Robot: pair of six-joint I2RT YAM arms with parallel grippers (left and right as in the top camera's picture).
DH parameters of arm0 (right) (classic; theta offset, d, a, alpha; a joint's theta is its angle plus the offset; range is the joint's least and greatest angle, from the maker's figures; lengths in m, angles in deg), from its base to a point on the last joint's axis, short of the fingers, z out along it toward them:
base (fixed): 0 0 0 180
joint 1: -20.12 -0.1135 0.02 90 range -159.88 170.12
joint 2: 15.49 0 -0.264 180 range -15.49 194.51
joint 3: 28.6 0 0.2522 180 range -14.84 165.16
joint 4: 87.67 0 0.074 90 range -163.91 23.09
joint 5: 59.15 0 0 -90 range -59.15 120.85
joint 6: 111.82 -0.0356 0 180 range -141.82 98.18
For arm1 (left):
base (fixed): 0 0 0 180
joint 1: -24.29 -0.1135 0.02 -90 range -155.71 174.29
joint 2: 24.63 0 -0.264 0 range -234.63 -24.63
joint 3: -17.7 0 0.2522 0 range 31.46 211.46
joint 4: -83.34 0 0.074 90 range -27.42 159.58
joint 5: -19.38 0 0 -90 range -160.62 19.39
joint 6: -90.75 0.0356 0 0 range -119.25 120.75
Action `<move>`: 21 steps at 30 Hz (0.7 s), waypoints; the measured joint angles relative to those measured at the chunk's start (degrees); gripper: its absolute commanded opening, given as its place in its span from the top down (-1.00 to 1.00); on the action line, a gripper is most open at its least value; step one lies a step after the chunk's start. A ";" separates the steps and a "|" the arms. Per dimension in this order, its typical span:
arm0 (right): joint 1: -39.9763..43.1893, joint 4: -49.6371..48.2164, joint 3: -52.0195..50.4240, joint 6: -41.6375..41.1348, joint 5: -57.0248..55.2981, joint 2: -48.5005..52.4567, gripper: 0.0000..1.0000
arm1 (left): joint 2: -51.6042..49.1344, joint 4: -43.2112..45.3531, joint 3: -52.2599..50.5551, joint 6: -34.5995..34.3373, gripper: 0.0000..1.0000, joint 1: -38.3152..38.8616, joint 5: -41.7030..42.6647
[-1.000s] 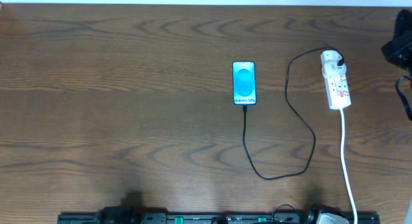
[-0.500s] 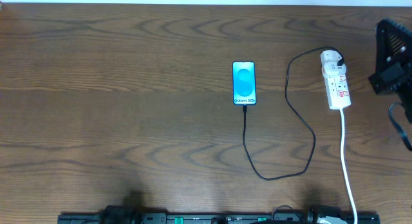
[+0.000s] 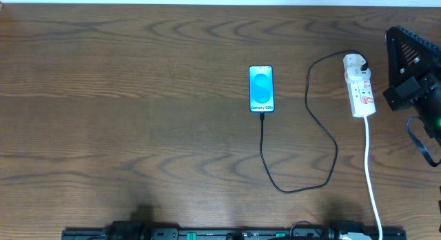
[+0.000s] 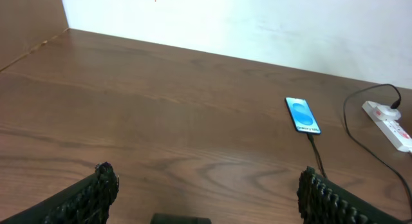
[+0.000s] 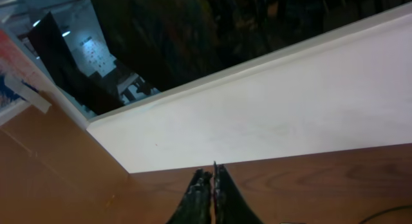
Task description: Plug charger to phone and switch on socket
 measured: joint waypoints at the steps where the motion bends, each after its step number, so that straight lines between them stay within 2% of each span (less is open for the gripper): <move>1: -0.02 0.02 0.00 0.15 -0.02 0.00 0.88 | 0.00 -0.28 0.00 0.00 -0.81 0.00 0.00; 9: -0.11 0.02 0.00 0.39 -0.02 -0.81 0.83 | 0.00 -1.11 0.02 0.00 -0.81 0.00 2.71; 11: -0.11 0.00 0.00 0.39 -0.02 -0.92 0.83 | 0.00 1.01 0.00 0.00 -0.82 0.00 2.62; 17: -0.11 0.00 -0.02 0.39 -0.02 -0.87 0.78 | 0.04 17.68 -6.29 0.00 -0.81 0.00 1.99; 19: -0.11 -0.07 -0.02 0.39 -0.02 -0.98 0.75 | -0.07 22.69 -14.86 0.00 -0.81 0.00 1.25; 21: -0.11 -0.09 -0.09 0.42 -0.02 -1.25 0.74 | -0.07 32.17 -23.30 0.00 -0.82 0.02 1.05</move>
